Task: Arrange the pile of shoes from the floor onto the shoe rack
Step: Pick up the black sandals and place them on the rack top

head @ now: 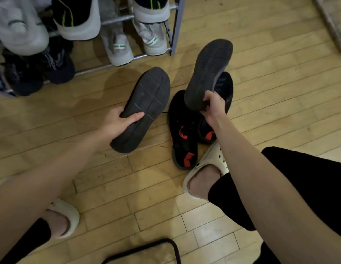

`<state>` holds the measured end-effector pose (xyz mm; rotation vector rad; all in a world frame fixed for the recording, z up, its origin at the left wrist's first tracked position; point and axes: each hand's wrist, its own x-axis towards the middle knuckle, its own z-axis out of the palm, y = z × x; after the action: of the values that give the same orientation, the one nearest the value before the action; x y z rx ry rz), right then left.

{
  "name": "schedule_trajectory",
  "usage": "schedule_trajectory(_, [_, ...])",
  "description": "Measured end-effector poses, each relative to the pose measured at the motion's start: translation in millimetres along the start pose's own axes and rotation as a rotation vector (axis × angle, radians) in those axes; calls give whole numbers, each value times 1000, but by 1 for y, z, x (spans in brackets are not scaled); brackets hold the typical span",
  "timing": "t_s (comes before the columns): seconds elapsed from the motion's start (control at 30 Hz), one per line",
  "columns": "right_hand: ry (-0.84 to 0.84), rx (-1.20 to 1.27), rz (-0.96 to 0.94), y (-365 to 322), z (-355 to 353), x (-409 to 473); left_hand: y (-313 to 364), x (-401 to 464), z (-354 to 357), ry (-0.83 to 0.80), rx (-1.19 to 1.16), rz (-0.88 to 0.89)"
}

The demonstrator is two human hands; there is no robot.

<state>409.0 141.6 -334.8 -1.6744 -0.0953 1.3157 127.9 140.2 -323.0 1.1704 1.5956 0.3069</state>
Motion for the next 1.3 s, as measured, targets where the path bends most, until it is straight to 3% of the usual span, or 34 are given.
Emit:
schedule_trajectory(0.43, [-68,-82,-14,17,-26,-15,7,-28,-5,24,-16,1])
schedule_trajectory(0.77, [-186,-167,-15,34,-1,-48,4,-51,-26,69,-156,-47])
schedule_trajectory(0.9, [-301,-233,-6,41,22,-76,-5,-64,-46,112,-328,-181])
schedule_trajectory(1.03, [-409,-257,73,49,42,-100,-18,-80,-69,-34,-563,-349])
schedule_trajectory(1.13, [-490,-305,194,45,49,-117,-26,-90,-82,-91,-657,-348])
schedule_trajectory(1.3, [-531,-311,238,14,54,-142,-23,-119,-99,-188,-888,-314])
